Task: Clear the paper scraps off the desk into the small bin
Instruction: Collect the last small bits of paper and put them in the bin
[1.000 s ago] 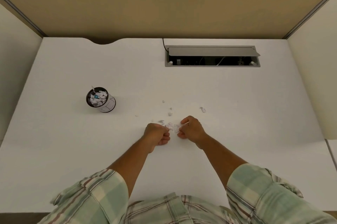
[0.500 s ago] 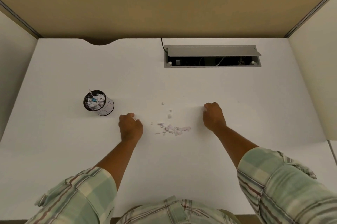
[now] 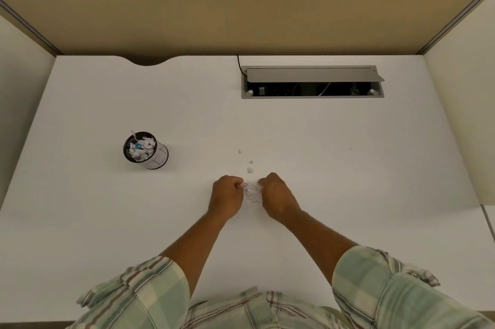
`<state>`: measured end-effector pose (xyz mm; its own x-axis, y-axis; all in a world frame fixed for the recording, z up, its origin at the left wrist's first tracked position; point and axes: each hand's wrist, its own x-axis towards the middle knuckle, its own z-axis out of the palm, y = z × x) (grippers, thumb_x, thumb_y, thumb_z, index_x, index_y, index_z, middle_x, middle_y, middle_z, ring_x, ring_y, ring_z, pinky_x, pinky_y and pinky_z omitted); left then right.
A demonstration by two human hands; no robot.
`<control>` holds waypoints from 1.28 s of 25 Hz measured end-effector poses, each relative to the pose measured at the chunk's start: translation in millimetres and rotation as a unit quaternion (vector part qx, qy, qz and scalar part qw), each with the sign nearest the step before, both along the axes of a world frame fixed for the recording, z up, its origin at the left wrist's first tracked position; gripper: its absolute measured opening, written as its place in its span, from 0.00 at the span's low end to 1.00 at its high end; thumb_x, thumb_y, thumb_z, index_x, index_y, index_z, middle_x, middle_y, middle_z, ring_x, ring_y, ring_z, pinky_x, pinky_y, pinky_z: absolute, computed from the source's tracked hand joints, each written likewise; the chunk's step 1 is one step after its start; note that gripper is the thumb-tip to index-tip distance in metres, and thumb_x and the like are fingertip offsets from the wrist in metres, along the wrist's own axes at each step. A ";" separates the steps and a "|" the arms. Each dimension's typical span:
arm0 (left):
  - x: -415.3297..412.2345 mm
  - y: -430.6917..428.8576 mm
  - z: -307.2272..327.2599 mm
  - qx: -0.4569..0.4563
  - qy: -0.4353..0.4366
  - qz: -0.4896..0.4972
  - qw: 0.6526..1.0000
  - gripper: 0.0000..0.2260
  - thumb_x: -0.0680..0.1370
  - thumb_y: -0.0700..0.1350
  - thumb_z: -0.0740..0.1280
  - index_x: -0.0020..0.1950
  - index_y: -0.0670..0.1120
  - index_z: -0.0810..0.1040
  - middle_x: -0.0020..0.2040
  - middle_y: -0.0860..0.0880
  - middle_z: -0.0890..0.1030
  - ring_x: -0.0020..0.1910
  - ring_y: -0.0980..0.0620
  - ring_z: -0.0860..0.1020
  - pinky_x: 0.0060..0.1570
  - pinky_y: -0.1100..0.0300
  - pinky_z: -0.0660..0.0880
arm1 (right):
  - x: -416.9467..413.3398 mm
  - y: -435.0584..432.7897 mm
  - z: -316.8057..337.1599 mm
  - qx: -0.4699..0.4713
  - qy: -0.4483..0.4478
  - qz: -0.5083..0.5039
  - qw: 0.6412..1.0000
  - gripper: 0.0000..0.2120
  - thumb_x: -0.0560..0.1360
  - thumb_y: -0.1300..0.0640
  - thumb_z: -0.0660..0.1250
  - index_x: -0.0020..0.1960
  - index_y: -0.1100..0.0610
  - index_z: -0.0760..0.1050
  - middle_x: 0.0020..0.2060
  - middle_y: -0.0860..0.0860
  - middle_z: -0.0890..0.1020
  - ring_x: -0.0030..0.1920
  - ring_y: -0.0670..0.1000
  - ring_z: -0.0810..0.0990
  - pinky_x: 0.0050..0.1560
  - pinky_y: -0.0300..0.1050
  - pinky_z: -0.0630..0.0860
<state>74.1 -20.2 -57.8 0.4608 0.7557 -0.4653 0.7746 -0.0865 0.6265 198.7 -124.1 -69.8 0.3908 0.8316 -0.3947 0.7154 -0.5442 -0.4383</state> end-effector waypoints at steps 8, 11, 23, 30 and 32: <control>6.0 58.7 -0.2 0.066 -0.025 -0.013 0.997 0.14 0.82 0.37 0.64 0.66 0.40 0.81 0.67 0.42 0.81 0.68 0.45 0.78 0.69 0.61 0.69 | 66.4 46.7 15.7 0.053 -0.026 -0.104 0.993 0.16 0.81 0.62 0.58 0.66 0.62 0.74 0.65 0.59 0.76 0.65 0.57 0.75 0.68 0.45 0.70; 25.4 66.8 -2.7 0.059 -0.034 -0.082 0.994 0.16 0.82 0.39 0.65 0.70 0.40 0.77 0.71 0.42 0.77 0.71 0.45 0.75 0.71 0.63 0.64 | 82.3 71.0 15.2 0.021 -0.034 -0.065 0.997 0.18 0.80 0.65 0.57 0.69 0.62 0.72 0.67 0.57 0.73 0.67 0.57 0.73 0.69 0.47 0.71; 42.3 58.8 -12.3 0.039 -0.018 -0.178 0.983 0.11 0.82 0.38 0.64 0.62 0.39 0.81 0.60 0.40 0.83 0.59 0.42 0.80 0.65 0.47 0.77 | 26.5 71.3 5.4 0.004 -0.027 0.044 0.999 0.10 0.83 0.57 0.54 0.58 0.59 0.71 0.55 0.56 0.75 0.51 0.54 0.76 0.52 0.49 0.77; -6.0 12.8 -26.8 0.045 -0.032 -0.231 0.971 0.09 0.82 0.39 0.63 0.56 0.42 0.83 0.54 0.45 0.84 0.53 0.49 0.80 0.58 0.54 0.79 | -1.3 18.5 2.6 -0.008 -0.043 0.119 0.992 0.11 0.79 0.63 0.60 0.60 0.62 0.74 0.55 0.57 0.74 0.55 0.58 0.74 0.52 0.54 0.77; -16.8 2.4 -32.7 0.029 -0.033 -0.219 0.975 0.10 0.82 0.39 0.63 0.57 0.43 0.83 0.55 0.46 0.84 0.54 0.48 0.81 0.59 0.53 0.79 | -5.8 3.2 -0.3 -0.004 -0.058 0.151 0.987 0.12 0.80 0.61 0.60 0.62 0.60 0.75 0.56 0.55 0.75 0.55 0.56 0.74 0.52 0.51 0.78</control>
<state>57.2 -17.8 -90.5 0.7728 0.5043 -0.3854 0.6133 -0.4372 0.6578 192.9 -120.9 -70.1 0.1686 0.9139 -0.3693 0.8902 -0.3021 -0.3410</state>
